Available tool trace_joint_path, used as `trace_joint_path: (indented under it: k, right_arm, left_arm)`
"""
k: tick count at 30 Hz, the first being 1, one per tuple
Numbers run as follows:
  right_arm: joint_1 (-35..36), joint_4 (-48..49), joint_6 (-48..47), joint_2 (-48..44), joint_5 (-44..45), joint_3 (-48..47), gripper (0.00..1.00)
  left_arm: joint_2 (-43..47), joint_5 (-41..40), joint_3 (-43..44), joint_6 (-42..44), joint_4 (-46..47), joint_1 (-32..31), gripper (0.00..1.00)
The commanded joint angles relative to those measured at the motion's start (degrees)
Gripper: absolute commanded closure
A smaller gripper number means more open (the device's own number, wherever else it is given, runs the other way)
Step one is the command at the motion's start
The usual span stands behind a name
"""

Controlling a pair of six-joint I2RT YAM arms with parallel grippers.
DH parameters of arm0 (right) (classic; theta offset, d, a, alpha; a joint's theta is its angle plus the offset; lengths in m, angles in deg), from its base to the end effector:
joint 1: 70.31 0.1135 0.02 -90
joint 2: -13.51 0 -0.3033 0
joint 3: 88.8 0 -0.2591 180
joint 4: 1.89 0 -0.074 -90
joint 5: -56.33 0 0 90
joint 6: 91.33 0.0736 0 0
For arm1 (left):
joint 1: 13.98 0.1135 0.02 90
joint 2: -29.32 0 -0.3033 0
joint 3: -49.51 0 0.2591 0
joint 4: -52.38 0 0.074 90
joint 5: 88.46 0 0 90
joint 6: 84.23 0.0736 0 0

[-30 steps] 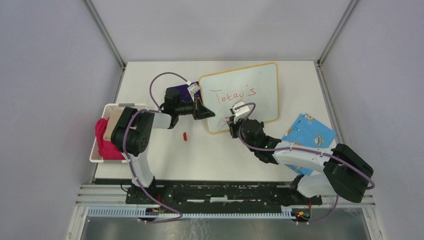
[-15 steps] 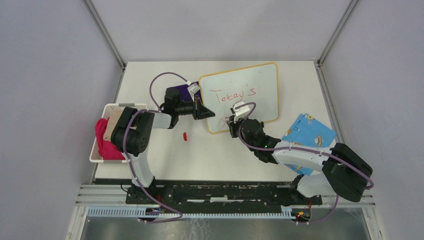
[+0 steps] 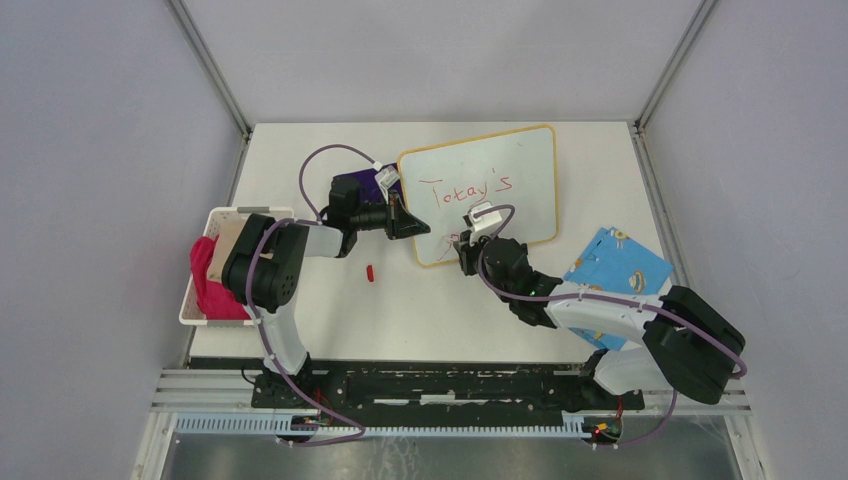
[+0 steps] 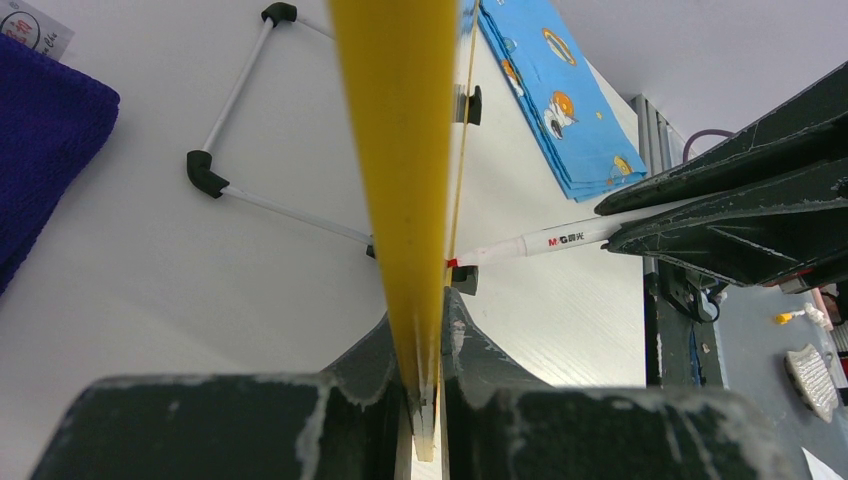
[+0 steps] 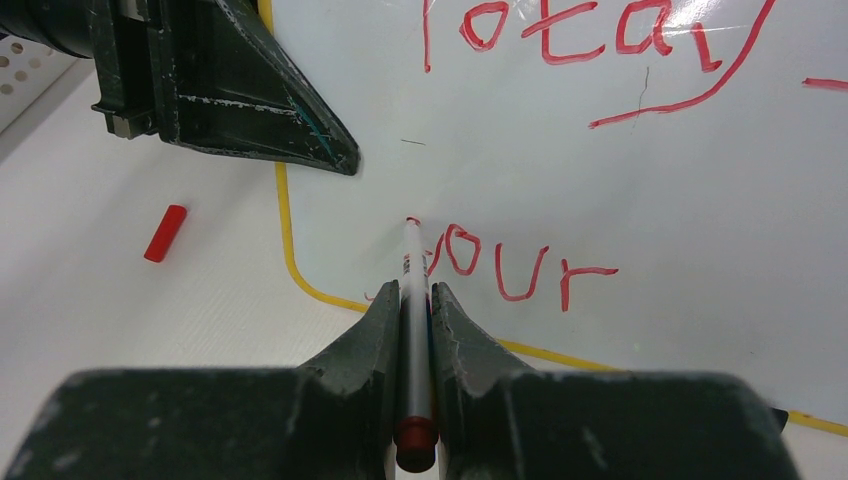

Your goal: Write a sentence on the whiteboard

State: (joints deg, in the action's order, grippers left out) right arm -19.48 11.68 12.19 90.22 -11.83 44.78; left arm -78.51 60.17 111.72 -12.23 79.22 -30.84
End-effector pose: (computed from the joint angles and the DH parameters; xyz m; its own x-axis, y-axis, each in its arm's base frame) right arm 0.2172 0.2233 0.2370 -0.2923 -0.0152 -0.9562 -0.4384 0.8908 0.1198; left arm 0.3650 -0.1763 0.1809 -0.5787 0.0073 -0.8155 0.7841 0.2797 -0.5540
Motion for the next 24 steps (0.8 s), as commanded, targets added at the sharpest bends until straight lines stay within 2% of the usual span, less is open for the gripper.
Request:
trace_joint_path:
  k: [1, 15, 24]
  right_arm:
    - [-1.1, 1.0, 0.5, -0.2, 0.9, 1.5, 1.0]
    - [-1.3, 0.8, 0.8, -3.4, 1.0, 3.0, 1.0]
    - [-1.3, 1.7, 2.2, -12.2, -2.1, 4.5, 1.0]
  left_arm:
    - [-1.9, -6.6, -0.9, 6.3, -9.2, -1.9, 0.98]
    - [-1.7, -6.8, -0.8, 6.6, -9.5, -1.9, 0.98]
    - [-1.6, -6.8, -0.9, 6.6, -9.5, -2.0, 0.98]
